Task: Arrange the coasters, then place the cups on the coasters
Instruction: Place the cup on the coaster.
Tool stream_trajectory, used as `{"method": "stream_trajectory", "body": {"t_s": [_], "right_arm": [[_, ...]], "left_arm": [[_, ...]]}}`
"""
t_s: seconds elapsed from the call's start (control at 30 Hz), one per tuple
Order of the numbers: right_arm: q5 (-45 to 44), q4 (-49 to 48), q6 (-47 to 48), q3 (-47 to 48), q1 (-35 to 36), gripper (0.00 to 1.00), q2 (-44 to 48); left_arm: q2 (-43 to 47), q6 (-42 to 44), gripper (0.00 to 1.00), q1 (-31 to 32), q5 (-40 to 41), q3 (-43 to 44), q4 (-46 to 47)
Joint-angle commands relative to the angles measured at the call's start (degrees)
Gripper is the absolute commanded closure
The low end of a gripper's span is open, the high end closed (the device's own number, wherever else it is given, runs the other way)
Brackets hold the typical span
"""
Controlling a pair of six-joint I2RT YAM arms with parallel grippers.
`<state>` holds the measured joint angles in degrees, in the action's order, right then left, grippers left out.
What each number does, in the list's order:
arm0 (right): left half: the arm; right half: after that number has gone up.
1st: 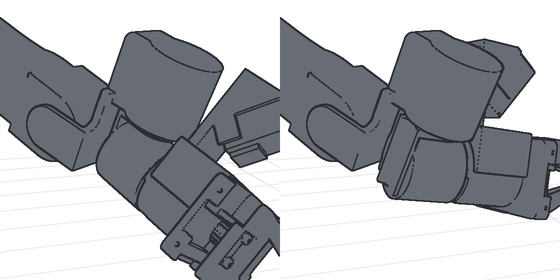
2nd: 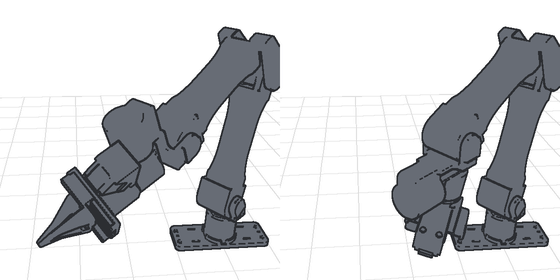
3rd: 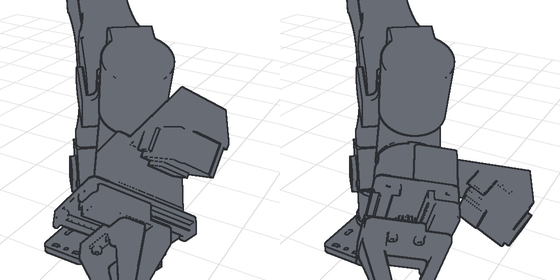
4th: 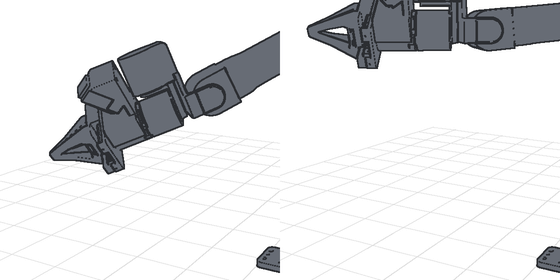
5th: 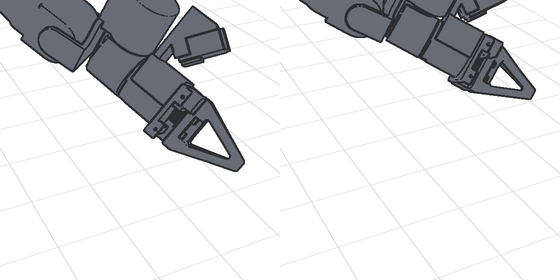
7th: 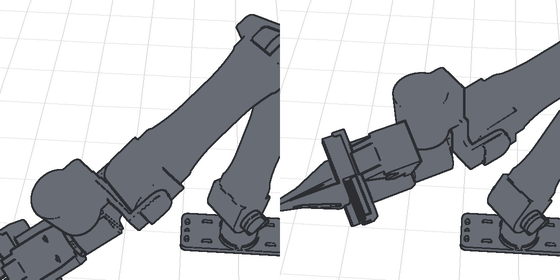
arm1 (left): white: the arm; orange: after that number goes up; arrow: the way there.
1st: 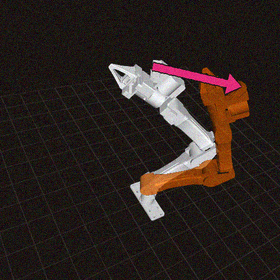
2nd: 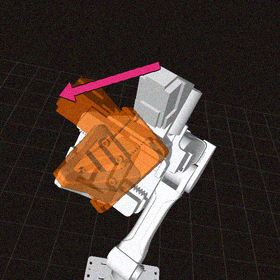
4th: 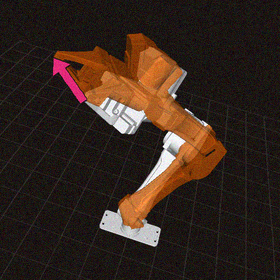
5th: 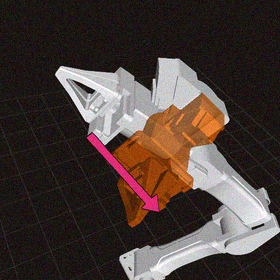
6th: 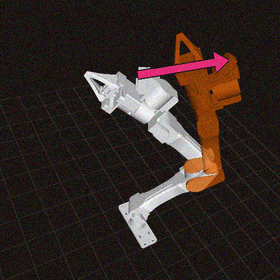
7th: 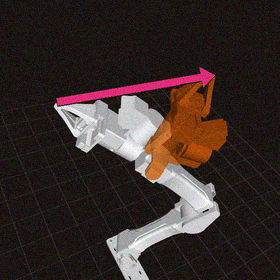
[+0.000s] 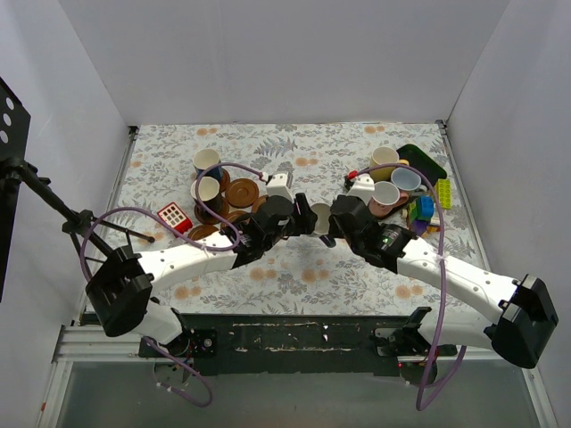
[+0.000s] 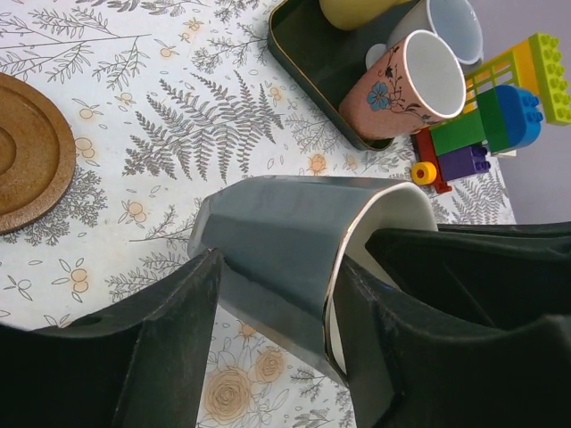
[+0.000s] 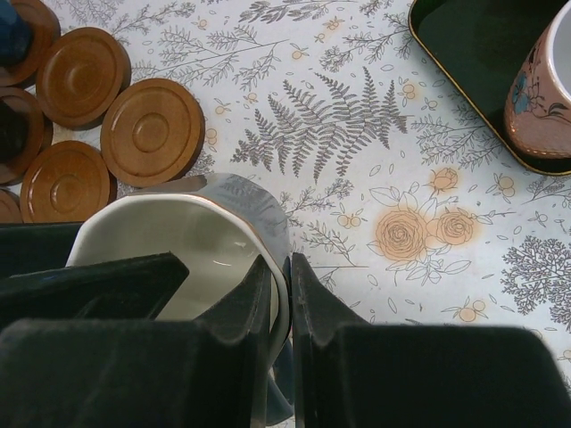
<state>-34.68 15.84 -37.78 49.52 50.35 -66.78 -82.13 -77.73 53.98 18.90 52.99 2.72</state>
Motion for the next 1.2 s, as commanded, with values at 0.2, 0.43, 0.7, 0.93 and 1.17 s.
{"method": "stream_trajectory", "body": {"t_s": [0.2,0.43,0.7,0.93,1.17], "right_arm": [[-7.16,-9.86,-2.92,-0.47,3.0,0.99,1.75],[-4.7,-9.16,-0.72,0.4,3.18,0.92,0.95],[-2.77,-3.01,1.83,2.6,3.18,0.54,-0.45],[-1.18,0.41,3.85,4.45,3.18,0.53,-3.96],[-1.45,2.98,3.77,4.63,3.18,0.84,-5.99]], "left_arm": [[-1.81,3.46,0.81,0.78,1.58,3.78,-2.28],[-3.39,7.68,1.0,1.48,2.2,6.42,-5.0],[-3.92,15.76,1.0,1.48,1.06,11.51,-8.69],[-3.57,22.0,1.0,1.48,-4.3,14.15,-13.61],[-3.3,24.39,1.0,1.48,-3.34,15.12,-18.71]]}}
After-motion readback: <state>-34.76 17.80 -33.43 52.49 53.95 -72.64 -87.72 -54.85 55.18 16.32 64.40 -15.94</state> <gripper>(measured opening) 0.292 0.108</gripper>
